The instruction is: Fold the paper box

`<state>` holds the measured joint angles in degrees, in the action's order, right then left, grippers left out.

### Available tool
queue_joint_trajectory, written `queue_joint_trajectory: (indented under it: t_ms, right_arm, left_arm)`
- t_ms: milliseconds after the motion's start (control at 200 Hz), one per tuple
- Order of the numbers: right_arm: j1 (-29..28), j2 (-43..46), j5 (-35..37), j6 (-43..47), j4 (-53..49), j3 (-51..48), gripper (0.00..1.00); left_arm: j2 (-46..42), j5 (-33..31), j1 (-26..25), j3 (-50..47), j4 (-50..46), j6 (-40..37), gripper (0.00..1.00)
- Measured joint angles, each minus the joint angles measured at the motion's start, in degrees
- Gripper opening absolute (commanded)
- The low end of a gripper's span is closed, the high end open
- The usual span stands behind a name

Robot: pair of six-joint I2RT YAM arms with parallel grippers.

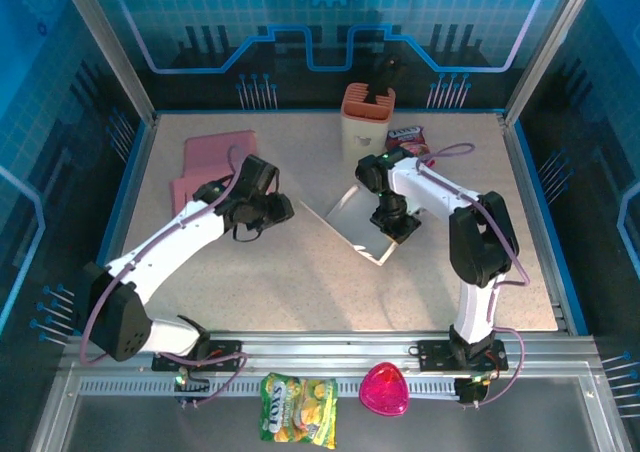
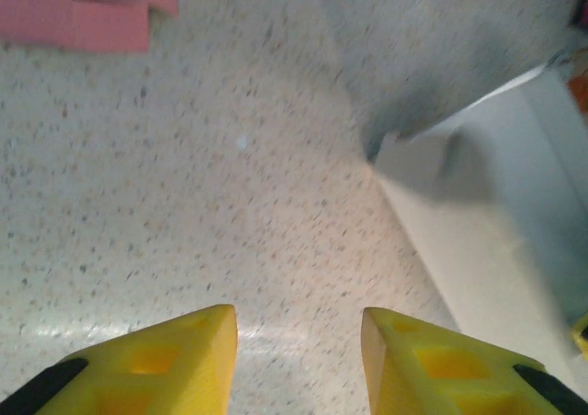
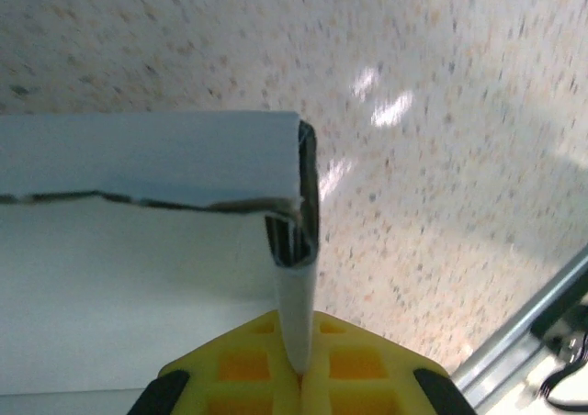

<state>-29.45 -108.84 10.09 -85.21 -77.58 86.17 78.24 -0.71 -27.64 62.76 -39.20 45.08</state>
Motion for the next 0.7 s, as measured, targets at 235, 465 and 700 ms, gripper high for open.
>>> queue_joint_trajectory:
  t_ms: [235,465,700]
  right_arm:
    - [-0.1,-1.5,-7.7,-7.9,-1.4,0.4,0.00]
    - [-2.1,-2.6,-13.7,-13.3,1.7,-1.4,0.00]
    - [-7.4,-3.3,-18.9,-17.6,8.2,-4.9,0.09]
  left_arm:
    - [-2.6,5.9,-1.4,-9.1,3.1,2.1,0.37]
    - [-1.2,9.8,-7.0,-13.5,13.2,7.6,0.36]
    - [1.4,10.3,-8.0,-15.1,19.8,10.6,0.36]
